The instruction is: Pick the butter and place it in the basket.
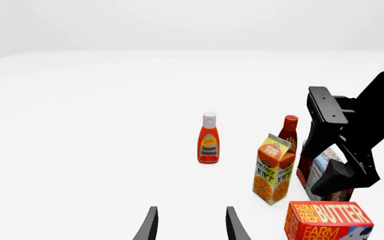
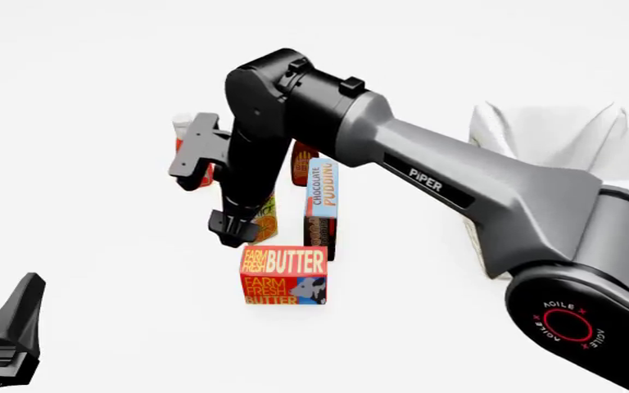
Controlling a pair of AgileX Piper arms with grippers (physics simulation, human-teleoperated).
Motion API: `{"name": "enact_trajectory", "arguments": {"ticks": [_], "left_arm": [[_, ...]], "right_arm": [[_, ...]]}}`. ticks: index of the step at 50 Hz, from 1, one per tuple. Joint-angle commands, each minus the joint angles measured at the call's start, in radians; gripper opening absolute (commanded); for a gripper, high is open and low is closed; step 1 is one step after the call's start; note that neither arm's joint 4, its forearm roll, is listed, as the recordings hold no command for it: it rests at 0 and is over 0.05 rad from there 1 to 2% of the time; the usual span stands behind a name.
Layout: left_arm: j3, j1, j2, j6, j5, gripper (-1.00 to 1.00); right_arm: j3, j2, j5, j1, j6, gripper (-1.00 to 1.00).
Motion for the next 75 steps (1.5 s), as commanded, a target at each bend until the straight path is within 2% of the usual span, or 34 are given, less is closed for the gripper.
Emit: {"name": "enact_trajectory", "arguments": {"ticks": [1, 75], "left_arm": [[0.0, 0.0, 0.0, 0.0, 0.0, 1.0], [0.0, 0.0, 0.0, 0.0, 0.0, 1.0]], "right_arm": [[0.002, 0.008, -0.001, -0.008, -0.004, 1.0], [-0.001, 0.057, 0.0, -0.013, -0.011, 1.0]]}}
